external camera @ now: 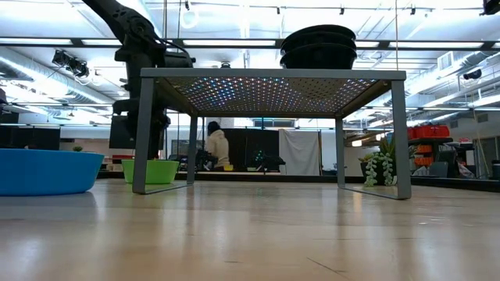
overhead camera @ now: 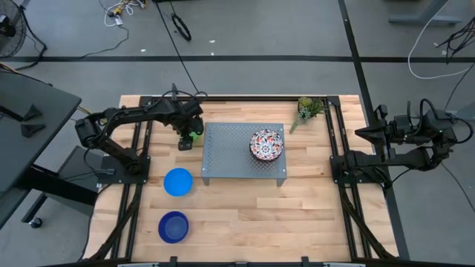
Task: Pick & Place Mini bowls
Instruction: Put the light green plastic bowl on the shelf
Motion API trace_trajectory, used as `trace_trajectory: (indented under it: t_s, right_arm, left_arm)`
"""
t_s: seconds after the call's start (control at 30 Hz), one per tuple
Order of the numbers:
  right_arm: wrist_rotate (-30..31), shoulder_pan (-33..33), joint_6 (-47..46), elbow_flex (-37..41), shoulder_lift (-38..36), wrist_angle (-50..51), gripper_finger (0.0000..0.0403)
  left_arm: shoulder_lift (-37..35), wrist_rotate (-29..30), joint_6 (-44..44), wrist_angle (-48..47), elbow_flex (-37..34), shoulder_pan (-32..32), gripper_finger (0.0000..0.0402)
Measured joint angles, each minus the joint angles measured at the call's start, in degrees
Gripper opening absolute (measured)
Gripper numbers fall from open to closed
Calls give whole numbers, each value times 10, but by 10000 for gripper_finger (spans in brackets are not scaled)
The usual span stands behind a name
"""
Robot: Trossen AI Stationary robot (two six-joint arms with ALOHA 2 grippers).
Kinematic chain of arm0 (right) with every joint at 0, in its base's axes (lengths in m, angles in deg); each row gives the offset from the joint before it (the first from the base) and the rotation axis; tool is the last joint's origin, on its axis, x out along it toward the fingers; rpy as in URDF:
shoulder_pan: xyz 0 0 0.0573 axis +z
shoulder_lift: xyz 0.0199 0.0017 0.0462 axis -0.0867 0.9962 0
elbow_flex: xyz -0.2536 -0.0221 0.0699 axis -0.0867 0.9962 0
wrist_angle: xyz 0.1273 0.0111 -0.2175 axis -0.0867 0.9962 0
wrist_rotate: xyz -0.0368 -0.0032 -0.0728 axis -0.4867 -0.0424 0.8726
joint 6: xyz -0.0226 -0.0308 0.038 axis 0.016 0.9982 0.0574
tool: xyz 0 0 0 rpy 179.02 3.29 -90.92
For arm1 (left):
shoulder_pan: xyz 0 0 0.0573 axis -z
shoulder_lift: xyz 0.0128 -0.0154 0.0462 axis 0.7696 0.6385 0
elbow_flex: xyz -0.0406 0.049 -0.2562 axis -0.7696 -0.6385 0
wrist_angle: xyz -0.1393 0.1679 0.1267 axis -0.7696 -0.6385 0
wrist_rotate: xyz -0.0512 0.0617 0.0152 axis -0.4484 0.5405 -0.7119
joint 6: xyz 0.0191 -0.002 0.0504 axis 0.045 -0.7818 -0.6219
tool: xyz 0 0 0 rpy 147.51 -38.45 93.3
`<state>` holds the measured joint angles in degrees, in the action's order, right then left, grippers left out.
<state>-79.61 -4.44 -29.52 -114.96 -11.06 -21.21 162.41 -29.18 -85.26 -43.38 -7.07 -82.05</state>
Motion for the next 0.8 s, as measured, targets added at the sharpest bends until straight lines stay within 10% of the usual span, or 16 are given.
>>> trace_trajectory:
  t_s: [0.8]
  right_arm:
    - [0,0,0,0,0,0,23]
  left_arm:
    - [-1,20,61,26,-29,19,181]
